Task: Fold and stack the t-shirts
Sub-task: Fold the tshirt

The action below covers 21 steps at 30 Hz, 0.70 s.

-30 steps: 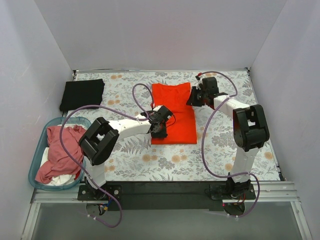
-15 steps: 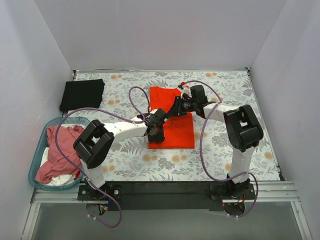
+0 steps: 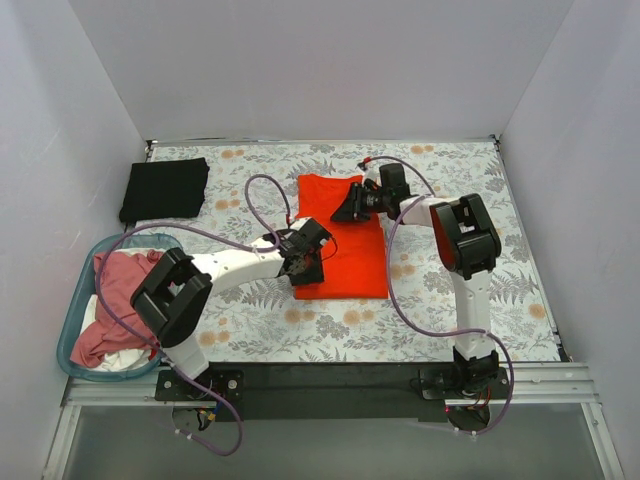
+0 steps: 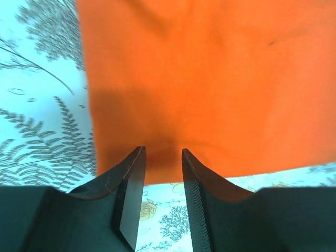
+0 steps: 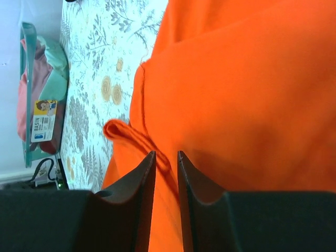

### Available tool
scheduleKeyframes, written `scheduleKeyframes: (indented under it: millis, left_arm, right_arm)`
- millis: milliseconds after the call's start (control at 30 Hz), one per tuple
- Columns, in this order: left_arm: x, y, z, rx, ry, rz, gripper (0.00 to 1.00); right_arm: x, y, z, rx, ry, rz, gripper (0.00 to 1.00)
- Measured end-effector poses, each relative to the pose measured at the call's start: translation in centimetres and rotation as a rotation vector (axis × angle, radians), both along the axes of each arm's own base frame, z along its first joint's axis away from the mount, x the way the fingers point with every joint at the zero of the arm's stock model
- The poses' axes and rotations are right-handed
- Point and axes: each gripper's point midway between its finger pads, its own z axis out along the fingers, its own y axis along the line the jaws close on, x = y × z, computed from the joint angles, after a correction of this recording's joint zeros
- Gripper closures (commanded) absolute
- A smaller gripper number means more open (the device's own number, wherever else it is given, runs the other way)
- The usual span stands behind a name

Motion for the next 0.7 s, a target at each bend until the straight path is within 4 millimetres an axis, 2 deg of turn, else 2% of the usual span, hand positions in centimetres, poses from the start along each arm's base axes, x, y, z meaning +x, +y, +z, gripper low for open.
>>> scheduleKeyframes:
  millis: [67, 133, 267, 333, 400, 467, 533, 633, 667, 700]
  left_arm:
    - [0.4, 0.4, 1.3, -0.030, -0.034, 0.015, 0.66]
    - [1.7, 0.7, 3.1, -0.094, -0.089, 0.042, 0.66]
    - [6.2, 1.8, 6.9, -0.257, -0.210, 0.121, 0.69]
    - [8.6, 2.2, 7.6, -0.312, -0.253, 0.149, 0.71]
    - [10.1, 2.0, 7.1, -0.343, -0.261, 0.148, 0.73]
    - [11.2, 1.3, 5.6, -0.355, -0.244, 0.138, 0.76]
    - [12.2, 0.9, 3.5, -0.352, -0.220, 0.139, 0.78]
    - [12.6, 1.2, 0.1, -0.328, -0.175, 0.157, 0.78]
    - [12.9, 1.3, -0.5, -0.342, -0.164, 0.172, 0.79]
    - [13.5, 1.4, -0.3, -0.359, -0.177, 0.180, 0.79]
  right_arm:
    - [0.2, -1.2, 0.5, 0.003, -0.001, -0.021, 0.71]
    - [-0.4, -2.9, 1.4, 0.012, 0.001, -0.040, 0.70]
    - [-1.8, -5.3, 4.0, 0.051, -0.010, -0.052, 0.69]
    - [-2.3, -6.2, 5.0, 0.070, -0.022, -0.054, 0.69]
    - [-2.7, -6.7, 5.1, 0.083, -0.026, -0.051, 0.69]
    - [-3.1, -7.1, 4.5, 0.086, -0.007, -0.056, 0.69]
    - [-3.6, -7.6, 3.2, 0.086, 0.037, -0.060, 0.69]
    - [-3.4, -8.3, 1.2, 0.084, 0.080, -0.077, 0.69]
    - [-3.2, -8.7, 0.4, 0.081, 0.095, -0.087, 0.69]
    - [-3.2, -9.1, -0.4, 0.077, 0.114, -0.098, 0.69]
